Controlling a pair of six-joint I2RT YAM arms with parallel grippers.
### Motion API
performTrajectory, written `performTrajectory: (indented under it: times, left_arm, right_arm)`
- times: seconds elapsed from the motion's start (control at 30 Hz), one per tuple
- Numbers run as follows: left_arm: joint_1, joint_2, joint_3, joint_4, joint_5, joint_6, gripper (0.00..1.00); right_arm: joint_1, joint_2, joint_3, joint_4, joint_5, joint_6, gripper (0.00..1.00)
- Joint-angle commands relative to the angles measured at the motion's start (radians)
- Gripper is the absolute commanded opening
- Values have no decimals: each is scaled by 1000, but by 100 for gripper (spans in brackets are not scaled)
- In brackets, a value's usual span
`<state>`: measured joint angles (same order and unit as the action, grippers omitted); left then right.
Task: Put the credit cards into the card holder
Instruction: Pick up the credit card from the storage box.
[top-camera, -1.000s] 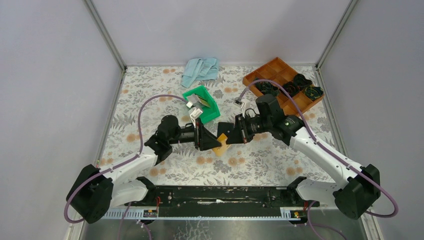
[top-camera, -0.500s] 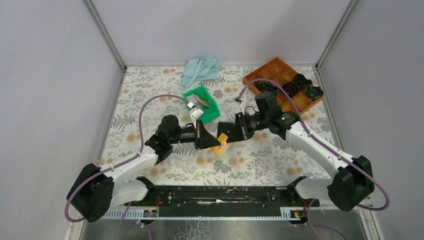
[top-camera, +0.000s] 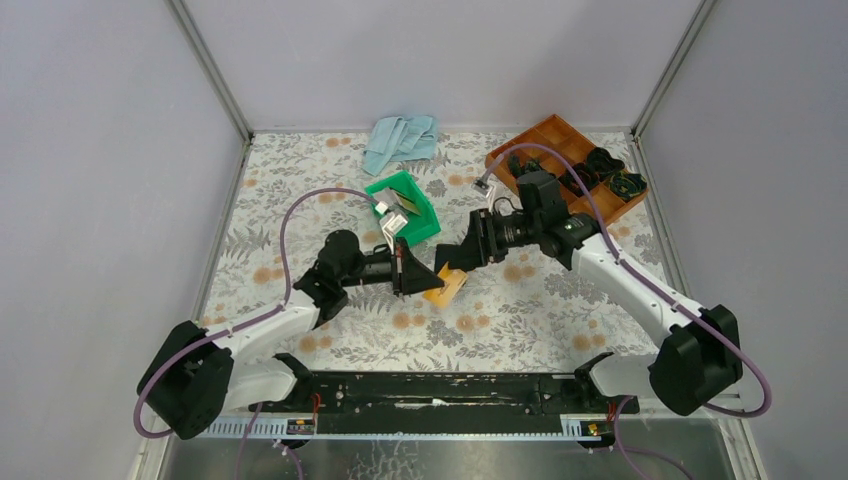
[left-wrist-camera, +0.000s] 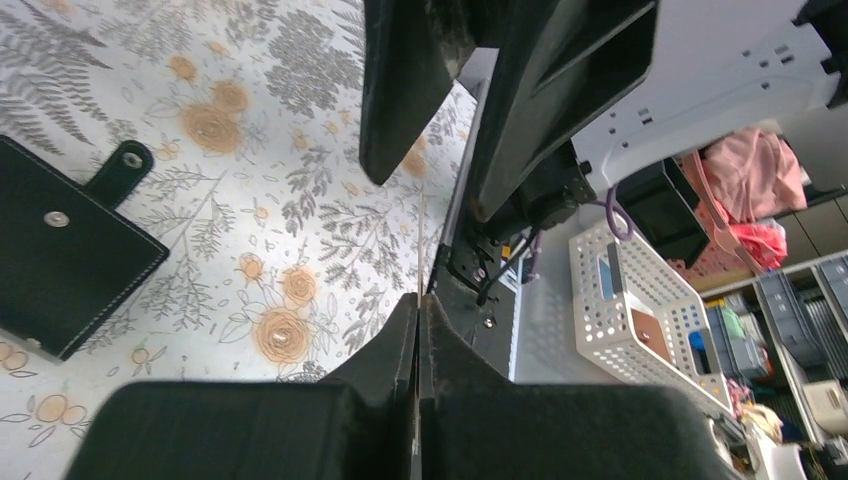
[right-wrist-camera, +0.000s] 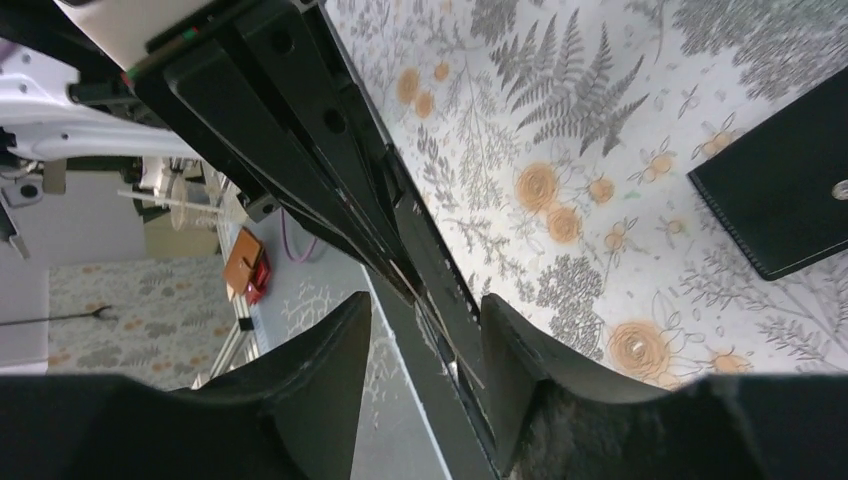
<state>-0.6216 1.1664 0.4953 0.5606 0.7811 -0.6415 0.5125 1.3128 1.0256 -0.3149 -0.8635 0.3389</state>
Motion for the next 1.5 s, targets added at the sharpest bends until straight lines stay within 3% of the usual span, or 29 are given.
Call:
performTrajectory:
  times: [0.0, 0.27, 0.5, 0.77, 1.2, 1.47]
  left_arm:
    - [-4, -15, 17, 64, -105, -17, 0]
    - [-4, -25, -22, 140, -413, -122, 0]
    - [-5, 77, -55, 397, -518, -270, 0]
    - [-2, 216, -68, 640, -508, -407, 0]
    - [-3, 329, -69, 755, -477, -477, 0]
    - [2, 366, -61, 795, -463, -502, 0]
  right_arm:
    - [-39, -53, 50, 65, 52, 32, 52]
    - [-52, -175, -84, 180, 296, 76, 54]
    - [-51, -254, -285, 431, 383, 178, 54]
    - [-51, -249, -451, 753, 408, 286, 56]
    - [-52, -149, -484, 972, 380, 391, 52]
    - [-54, -106, -481, 1021, 355, 406, 34]
